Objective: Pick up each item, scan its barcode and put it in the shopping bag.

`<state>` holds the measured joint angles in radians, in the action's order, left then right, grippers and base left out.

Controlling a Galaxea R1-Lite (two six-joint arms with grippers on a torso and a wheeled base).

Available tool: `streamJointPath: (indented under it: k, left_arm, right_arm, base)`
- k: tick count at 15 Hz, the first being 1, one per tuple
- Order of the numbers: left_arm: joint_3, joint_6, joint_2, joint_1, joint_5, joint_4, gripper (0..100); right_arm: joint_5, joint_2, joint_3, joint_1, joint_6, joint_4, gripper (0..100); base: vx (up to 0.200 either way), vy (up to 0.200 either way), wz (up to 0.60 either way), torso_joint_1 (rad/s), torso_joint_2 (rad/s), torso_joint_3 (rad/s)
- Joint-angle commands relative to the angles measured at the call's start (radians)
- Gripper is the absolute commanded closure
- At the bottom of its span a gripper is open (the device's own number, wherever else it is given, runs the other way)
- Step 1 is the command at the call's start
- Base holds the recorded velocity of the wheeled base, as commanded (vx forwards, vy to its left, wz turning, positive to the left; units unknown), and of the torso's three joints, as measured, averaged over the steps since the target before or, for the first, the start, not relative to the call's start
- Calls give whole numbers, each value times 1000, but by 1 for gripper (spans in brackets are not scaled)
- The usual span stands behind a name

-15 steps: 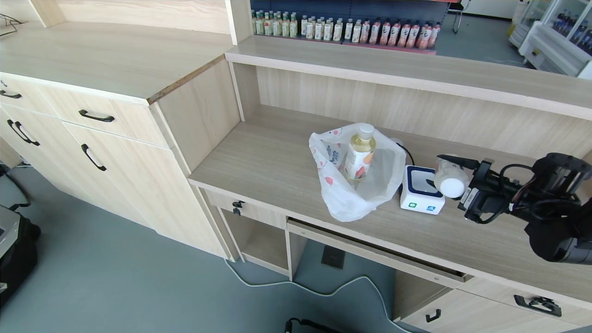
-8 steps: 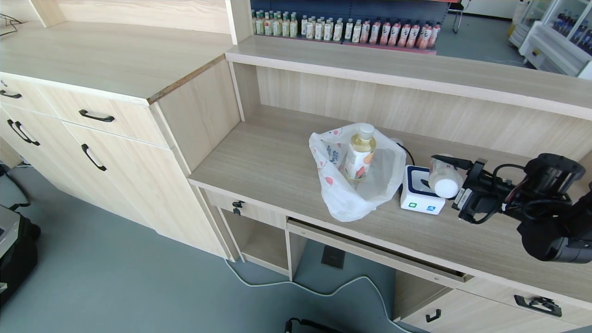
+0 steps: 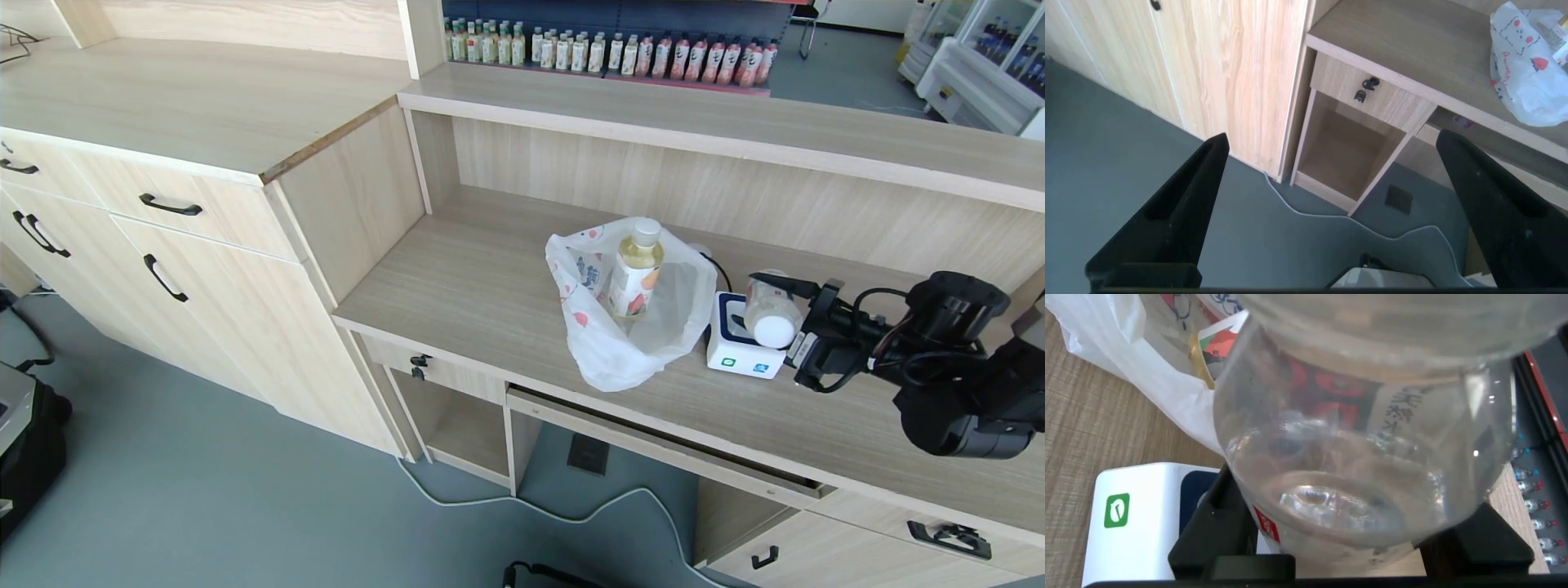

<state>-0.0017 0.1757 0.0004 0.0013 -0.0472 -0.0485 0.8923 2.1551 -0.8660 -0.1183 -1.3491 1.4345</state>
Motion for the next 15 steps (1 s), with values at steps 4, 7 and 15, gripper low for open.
streamJointPath:
  k: [4, 7, 15]
  left_arm:
    - [0, 1, 0, 0, 0, -1, 0]
    - [0, 1, 0, 0, 0, -1, 0]
    - [0, 1, 0, 0, 0, -1, 0]
  right_arm:
    - [0, 25, -18, 2, 1, 0, 100]
    - [0, 37, -28, 2, 1, 0, 100]
    - [-6, 65, -41, 25, -1, -2, 100]
  base:
    - [0, 0, 0, 0, 0, 0]
    - [0, 0, 0, 0, 0, 0]
    - [0, 0, 0, 0, 0, 0]
